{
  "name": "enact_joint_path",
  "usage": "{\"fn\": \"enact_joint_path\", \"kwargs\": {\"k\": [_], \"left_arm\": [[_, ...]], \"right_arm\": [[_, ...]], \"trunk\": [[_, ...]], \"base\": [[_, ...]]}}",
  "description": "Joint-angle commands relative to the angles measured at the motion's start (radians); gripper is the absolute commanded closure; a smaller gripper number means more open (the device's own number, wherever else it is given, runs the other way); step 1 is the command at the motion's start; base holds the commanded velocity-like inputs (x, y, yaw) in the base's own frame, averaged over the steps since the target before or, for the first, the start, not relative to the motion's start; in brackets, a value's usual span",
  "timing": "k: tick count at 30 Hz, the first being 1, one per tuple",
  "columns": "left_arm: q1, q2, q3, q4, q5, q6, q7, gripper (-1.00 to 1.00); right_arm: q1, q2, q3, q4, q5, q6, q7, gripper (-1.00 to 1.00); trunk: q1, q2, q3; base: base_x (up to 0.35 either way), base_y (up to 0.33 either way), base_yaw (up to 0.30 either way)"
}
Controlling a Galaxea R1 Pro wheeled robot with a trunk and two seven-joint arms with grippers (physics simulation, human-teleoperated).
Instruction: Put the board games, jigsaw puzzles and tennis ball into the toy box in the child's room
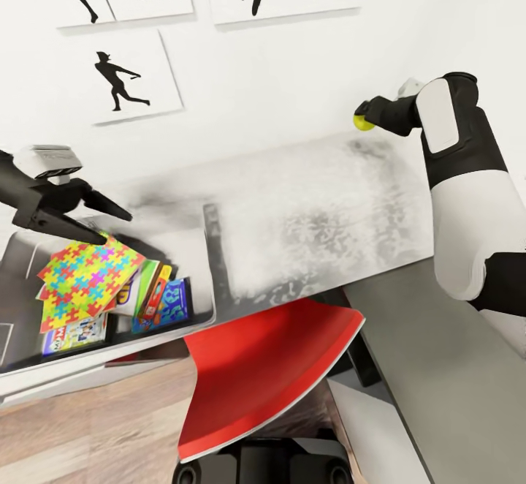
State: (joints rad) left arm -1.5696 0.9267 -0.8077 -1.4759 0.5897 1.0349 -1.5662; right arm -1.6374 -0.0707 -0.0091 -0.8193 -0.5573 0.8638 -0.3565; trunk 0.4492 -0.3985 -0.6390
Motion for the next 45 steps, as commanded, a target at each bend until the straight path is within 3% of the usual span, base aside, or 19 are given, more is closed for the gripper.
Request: {"fn": "enact_joint_path", "kwargs": {"k": [1, 4, 5, 6, 8, 13, 20, 23, 25, 29, 38, 43, 45], "left_arm": [[-0.001, 0.027, -0.005, 0.000, 0.006, 0.010, -0.005, -1.00], [0.002, 0.153, -0.007, 0.000, 0.071, 0.006, -0.005, -1.00], [0.002, 0.171, -0.007, 0.000, 0.083, 0.005, -0.005, -1.00], [0.003, 0.220, -0.008, 0.000, 0.111, 0.004, -0.005, -1.00], [0.003, 0.268, -0.015, 0.001, 0.128, 0.003, -0.005, -1.00], [0.003, 0.366, -0.089, 0.002, 0.137, -0.004, -0.005, -1.00], [0.003, 0.452, -0.112, 0.011, 0.135, -0.007, 0.022, -1.00], [0.003, 0.484, -0.114, 0.023, 0.140, -0.007, 0.070, -1.00], [0.003, 0.521, -0.114, 0.033, 0.146, -0.006, 0.113, -1.00], [0.003, 0.545, -0.113, 0.099, 0.146, -0.006, 0.148, -1.00], [0.002, 0.555, -0.114, 0.405, 0.135, -0.007, 0.244, -1.00], [0.003, 0.553, -0.115, 0.539, 0.134, -0.007, 0.367, -1.00], [0.002, 0.552, -0.116, 0.582, 0.136, -0.007, 0.453, -1.00]], "right_arm": [[-0.001, 0.000, 0.000, 0.001, -0.013, 0.001, -0.012, 1.00], [-0.001, 0.001, 0.000, 0.005, -0.013, 0.002, -0.012, 1.00], [-0.001, 0.001, 0.000, 0.005, -0.013, 0.002, -0.013, 1.00], [-0.001, 0.002, 0.000, 0.006, -0.013, 0.004, -0.013, 1.00], [-0.001, 0.002, 0.001, 0.006, -0.013, 0.018, -0.013, 1.00], [-0.001, -0.001, 0.000, 0.006, -0.011, 0.065, -0.013, 1.00], [0.007, -0.002, 0.001, 0.006, -0.012, 0.078, -0.013, 1.00], [0.018, -0.001, 0.002, 0.006, -0.011, 0.101, -0.013, 1.00], [0.038, 0.000, 0.003, 0.004, -0.010, 0.120, -0.013, 1.00], [0.066, -0.001, 0.003, 0.002, -0.010, 0.128, -0.011, 1.00], [0.121, 0.007, 0.004, -0.005, -0.011, 0.127, 0.000, 1.00], [0.143, 0.032, 0.003, -0.016, -0.009, 0.120, 0.001, 1.00], [0.151, 0.039, 0.003, -0.041, -0.010, 0.119, 0.000, 1.00]], "trunk": [[0.001, -0.002, 0.000], [0.001, -0.002, 0.005], [0.001, -0.002, 0.007], [0.001, -0.002, 0.009], [0.001, -0.002, 0.012], [0.001, -0.002, 0.020], [0.001, -0.002, 0.032], [0.001, -0.002, 0.037], [0.001, -0.002, 0.040], [0.001, -0.002, 0.047], [0.001, -0.002, 0.062], [0.001, -0.002, 0.070], [0.001, -0.002, 0.074]], "base": [[0.000, 0.000, 0.000], [0.000, 0.000, 0.000], [0.000, 0.000, 0.000], [0.000, 0.000, 0.000], [0.000, 0.000, 0.000], [0.000, 0.000, 0.000], [0.000, 0.000, 0.000], [0.000, 0.000, 0.000], [0.000, 0.000, 0.000], [0.000, 0.000, 0.000], [0.000, 0.000, 0.000], [0.000, 0.000, 0.000], [0.000, 0.000, 0.000]]}}
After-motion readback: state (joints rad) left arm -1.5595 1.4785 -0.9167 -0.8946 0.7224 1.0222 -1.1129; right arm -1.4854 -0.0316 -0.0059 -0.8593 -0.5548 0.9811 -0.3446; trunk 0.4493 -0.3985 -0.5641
